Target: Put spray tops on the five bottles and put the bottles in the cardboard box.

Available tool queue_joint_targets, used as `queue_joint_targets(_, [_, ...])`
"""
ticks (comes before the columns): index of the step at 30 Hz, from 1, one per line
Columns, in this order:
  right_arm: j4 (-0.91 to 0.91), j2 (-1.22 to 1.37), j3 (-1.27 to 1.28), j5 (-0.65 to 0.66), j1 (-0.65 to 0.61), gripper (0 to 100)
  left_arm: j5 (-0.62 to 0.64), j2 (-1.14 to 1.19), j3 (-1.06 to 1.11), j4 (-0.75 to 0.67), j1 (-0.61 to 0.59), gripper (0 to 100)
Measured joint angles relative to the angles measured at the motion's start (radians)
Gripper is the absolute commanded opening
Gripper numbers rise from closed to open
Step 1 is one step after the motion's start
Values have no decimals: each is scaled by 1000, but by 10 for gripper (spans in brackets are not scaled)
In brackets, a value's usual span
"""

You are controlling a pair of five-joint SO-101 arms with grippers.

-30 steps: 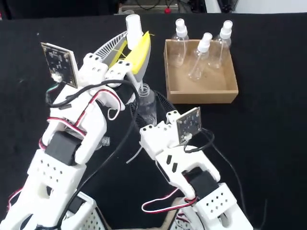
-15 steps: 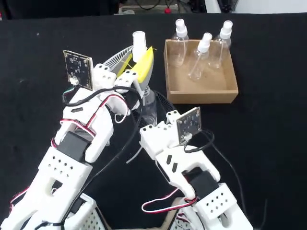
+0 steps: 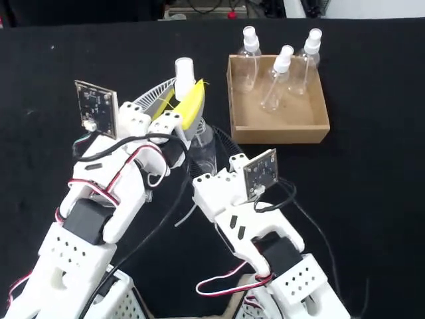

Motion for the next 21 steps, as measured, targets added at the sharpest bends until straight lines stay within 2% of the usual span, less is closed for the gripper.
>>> queue_joint_targets(7, [0,0,0,0,-2,198,0,-8,64,0,3,122])
queue_joint_targets(15, [0,0,2,-2,2,198,-2,-12,74,0,8,327])
queue_joint_targets(21, [0,0,2,-2,2,198,-2,-18,74,0,9,312])
